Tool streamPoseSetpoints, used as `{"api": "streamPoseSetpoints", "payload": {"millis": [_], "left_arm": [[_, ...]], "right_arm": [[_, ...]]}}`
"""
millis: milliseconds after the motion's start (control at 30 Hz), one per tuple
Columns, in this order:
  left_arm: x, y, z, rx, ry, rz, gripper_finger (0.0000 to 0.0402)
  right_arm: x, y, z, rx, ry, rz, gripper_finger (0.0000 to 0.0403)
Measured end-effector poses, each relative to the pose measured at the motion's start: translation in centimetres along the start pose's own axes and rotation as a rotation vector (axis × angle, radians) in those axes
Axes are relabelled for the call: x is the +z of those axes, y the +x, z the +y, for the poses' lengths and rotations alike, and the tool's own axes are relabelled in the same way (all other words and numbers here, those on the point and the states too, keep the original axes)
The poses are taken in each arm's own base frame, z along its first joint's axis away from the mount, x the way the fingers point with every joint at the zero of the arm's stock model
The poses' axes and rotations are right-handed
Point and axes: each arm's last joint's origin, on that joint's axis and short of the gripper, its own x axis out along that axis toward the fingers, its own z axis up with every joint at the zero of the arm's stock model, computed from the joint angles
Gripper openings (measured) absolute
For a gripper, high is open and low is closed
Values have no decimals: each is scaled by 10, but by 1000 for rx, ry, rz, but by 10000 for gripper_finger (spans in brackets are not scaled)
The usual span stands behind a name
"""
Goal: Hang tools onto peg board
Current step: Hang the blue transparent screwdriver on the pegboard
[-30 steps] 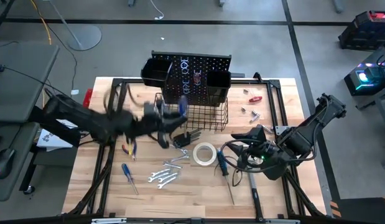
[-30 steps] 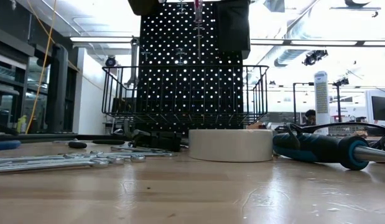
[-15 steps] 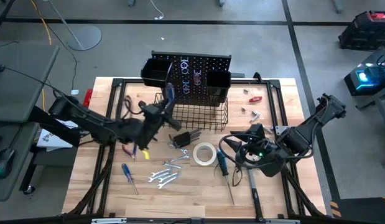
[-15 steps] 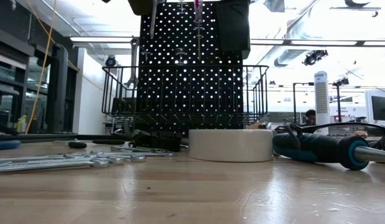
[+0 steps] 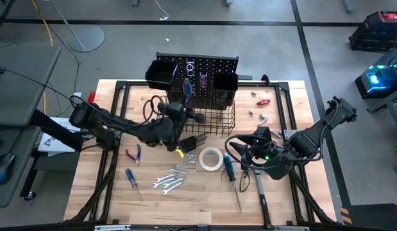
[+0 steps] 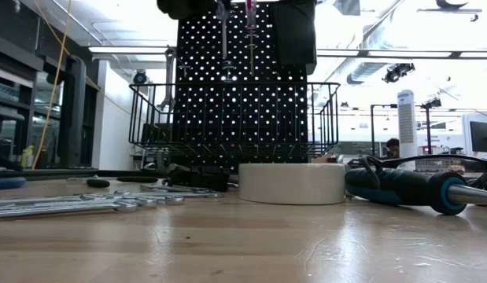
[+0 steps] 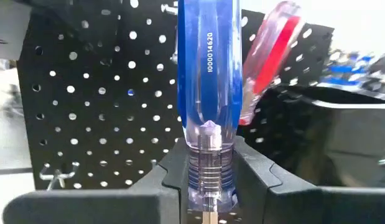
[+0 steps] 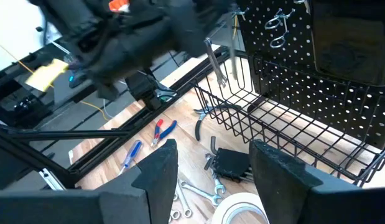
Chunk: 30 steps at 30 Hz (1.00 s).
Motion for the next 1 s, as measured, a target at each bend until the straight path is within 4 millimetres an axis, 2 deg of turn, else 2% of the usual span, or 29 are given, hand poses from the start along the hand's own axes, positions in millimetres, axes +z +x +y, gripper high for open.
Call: {"api": "streamPoseSetpoints", "payload": {"millis": [333,533,800,1000], "left_arm": [[5,17,-1,47,37,-8,73],[6,24,-2,-17,79,-26,73],[17,16,-2,-58,103,-65,73],[30,5,-2,-156,129,-182,73]], "right_arm": [[0,0,0,5,-47,3,188],[0,0,0,5,-58,4,188],[0,0,0,4,-69,8,188],[-1,0,0,1,-95,10,188]]}}
